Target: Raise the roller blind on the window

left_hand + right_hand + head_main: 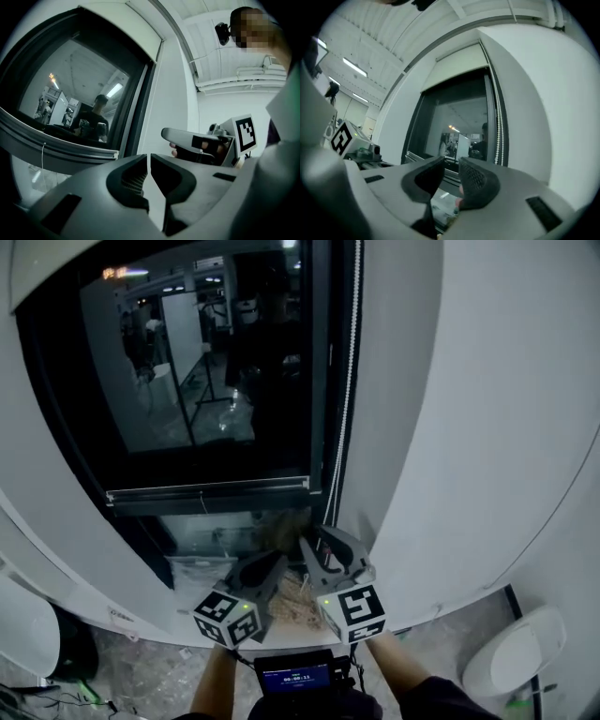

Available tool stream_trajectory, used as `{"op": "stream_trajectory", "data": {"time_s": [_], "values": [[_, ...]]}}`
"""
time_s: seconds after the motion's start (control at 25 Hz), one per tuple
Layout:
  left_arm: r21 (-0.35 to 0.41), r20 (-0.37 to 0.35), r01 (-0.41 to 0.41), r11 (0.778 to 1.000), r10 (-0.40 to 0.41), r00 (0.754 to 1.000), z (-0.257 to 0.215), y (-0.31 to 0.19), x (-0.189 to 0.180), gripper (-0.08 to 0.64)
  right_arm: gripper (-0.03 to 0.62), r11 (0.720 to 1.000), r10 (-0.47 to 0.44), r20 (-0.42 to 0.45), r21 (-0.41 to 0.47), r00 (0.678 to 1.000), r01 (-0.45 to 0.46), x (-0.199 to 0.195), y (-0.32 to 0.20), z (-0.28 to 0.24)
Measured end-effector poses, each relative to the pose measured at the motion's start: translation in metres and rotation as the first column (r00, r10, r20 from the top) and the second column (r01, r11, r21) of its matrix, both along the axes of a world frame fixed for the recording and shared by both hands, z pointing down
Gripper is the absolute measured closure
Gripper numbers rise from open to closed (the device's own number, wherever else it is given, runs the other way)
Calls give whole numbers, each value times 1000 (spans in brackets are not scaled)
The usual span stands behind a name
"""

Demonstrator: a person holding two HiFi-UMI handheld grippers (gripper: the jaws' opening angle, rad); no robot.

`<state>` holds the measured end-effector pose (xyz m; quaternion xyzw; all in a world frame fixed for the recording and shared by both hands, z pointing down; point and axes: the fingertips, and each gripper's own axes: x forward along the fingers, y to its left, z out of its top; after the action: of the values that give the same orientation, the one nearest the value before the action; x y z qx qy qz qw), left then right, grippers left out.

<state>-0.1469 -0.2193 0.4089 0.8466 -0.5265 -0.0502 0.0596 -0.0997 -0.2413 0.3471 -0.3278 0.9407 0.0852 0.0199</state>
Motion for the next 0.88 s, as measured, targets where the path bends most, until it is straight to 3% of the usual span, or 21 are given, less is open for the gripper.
{"op": "stream_trajectory", "data": {"time_s": [0.16, 0.24, 0.4, 0.88], "values": [[79, -55, -29, 996, 33, 998, -33, 1, 3, 549, 584, 996, -82, 72, -14, 994, 83, 4, 6, -11], [112, -73, -28, 993, 37, 997, -52, 4, 3, 549, 584, 994, -105, 78, -15, 991, 106, 5, 8, -15], [164, -30, -22, 986, 27, 999, -74, 7, 7, 551, 586, 994, -106, 78, 10, 991, 105, 6, 11, -22], [169, -22, -5, 986, 9, 1000, -81, 12, 8, 551, 586, 992, -123, 78, 14, 989, 122, 5, 12, -22]]}}
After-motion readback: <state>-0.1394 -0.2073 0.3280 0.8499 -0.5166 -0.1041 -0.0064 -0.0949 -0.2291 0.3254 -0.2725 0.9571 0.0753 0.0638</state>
